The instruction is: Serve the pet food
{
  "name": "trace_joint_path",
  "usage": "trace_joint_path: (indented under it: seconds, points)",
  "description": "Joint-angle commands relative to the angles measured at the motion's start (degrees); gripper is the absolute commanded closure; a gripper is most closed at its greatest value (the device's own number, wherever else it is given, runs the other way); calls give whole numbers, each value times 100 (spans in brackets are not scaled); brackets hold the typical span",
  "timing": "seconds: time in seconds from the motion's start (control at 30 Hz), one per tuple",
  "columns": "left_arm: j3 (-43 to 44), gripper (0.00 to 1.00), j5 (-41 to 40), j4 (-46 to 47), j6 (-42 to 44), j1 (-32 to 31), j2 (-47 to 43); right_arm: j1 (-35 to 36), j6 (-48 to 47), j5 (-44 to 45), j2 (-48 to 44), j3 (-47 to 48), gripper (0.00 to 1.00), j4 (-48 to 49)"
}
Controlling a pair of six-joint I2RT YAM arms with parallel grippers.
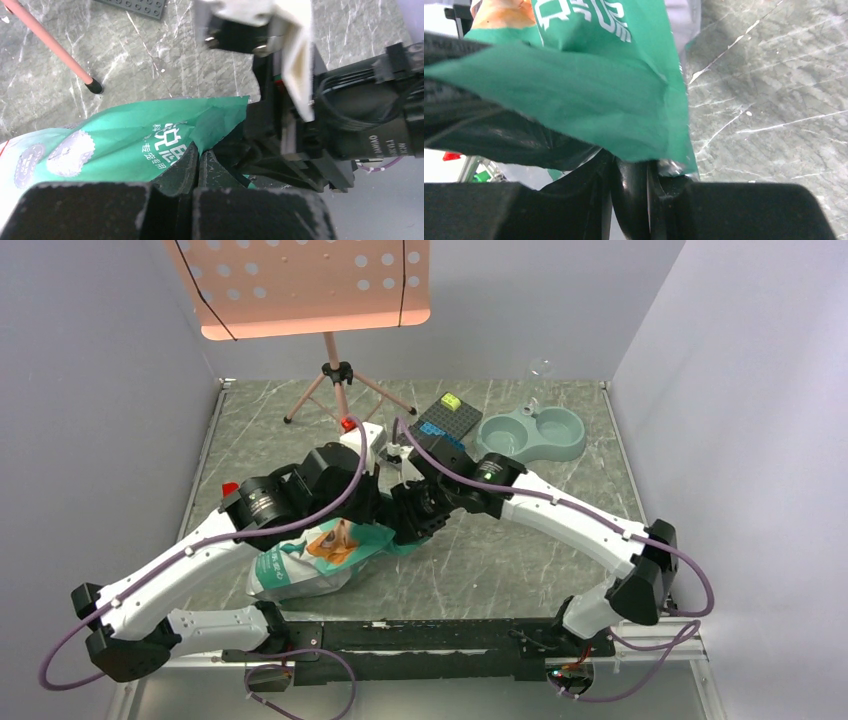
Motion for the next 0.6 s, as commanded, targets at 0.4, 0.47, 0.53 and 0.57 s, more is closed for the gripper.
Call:
trace_joint_path:
  seconds: [0.4,0.47,0.53,0.57]
  points:
    - [457,100,-157,459,-610,-100,-657,373,-558,392,-53,-1137,100,4732]
    - [595,100,-421,190,-620,-96,-693,369,-549,164,-266,-1258,100,4904]
    - [621,100,-685,85,-636,-96,-796,365,-525,-29,-406,-1382,100,5087]
    - [622,100,-798,56,-648,-96,-862,366,-493,-87,-491,-1432,100,5105]
